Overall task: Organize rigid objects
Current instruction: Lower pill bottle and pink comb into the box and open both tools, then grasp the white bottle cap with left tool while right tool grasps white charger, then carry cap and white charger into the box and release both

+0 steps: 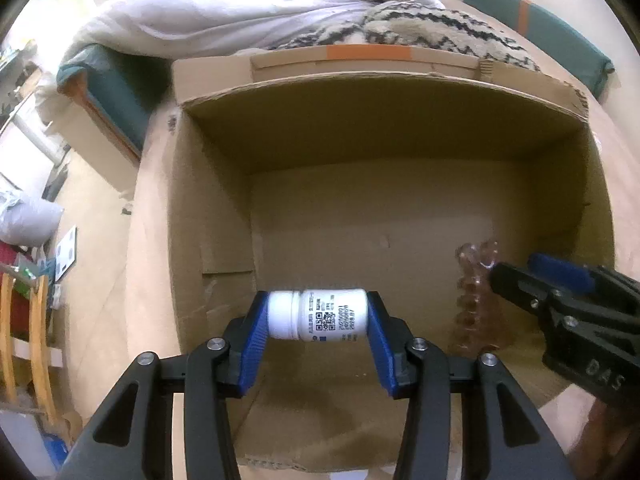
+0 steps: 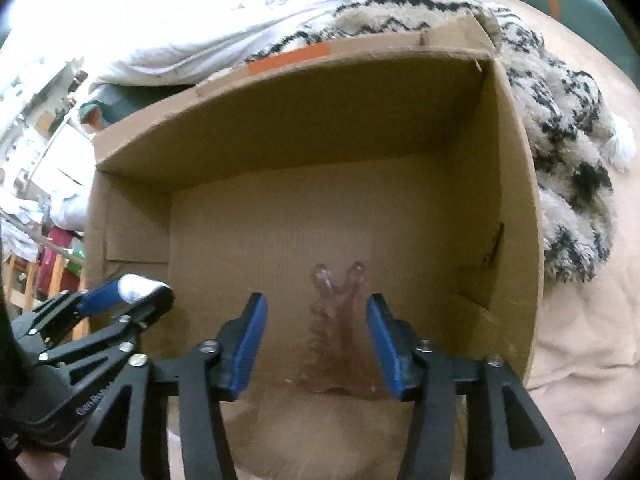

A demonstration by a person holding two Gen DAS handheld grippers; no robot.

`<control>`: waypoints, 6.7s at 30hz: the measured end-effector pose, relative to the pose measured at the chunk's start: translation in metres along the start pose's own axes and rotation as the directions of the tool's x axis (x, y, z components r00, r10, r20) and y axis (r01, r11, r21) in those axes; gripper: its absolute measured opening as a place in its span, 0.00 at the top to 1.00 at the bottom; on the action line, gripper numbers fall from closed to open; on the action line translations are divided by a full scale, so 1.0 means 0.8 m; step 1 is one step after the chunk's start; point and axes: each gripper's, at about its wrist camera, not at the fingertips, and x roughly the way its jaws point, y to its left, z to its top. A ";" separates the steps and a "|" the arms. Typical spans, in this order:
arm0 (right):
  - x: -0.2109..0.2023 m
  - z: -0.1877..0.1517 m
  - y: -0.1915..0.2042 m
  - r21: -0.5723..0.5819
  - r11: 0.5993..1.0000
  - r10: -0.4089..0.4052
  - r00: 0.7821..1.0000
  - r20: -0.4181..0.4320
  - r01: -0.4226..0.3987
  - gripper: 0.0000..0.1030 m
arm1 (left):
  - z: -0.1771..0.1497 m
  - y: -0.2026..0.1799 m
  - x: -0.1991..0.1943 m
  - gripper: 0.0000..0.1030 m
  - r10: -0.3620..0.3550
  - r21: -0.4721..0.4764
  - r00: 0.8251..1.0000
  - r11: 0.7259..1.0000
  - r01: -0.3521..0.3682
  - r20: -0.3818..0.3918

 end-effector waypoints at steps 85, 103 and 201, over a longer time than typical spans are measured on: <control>-0.045 -0.159 -0.004 0.229 0.943 0.298 0.922 -0.247 -0.243 0.00 | -0.123 0.009 0.006 0.77 -0.071 -0.052 0.967 0.997 0.060 -0.247; 0.028 -0.214 0.074 0.133 0.988 0.139 0.863 -0.486 -0.084 0.62 | -0.136 0.039 0.008 0.77 -0.039 -0.071 0.950 0.997 0.017 -0.309; -0.036 0.004 0.015 -0.100 0.995 0.012 0.998 0.064 -0.006 0.00 | -0.003 0.008 -0.041 0.33 0.039 -0.037 0.992 0.999 -0.035 0.121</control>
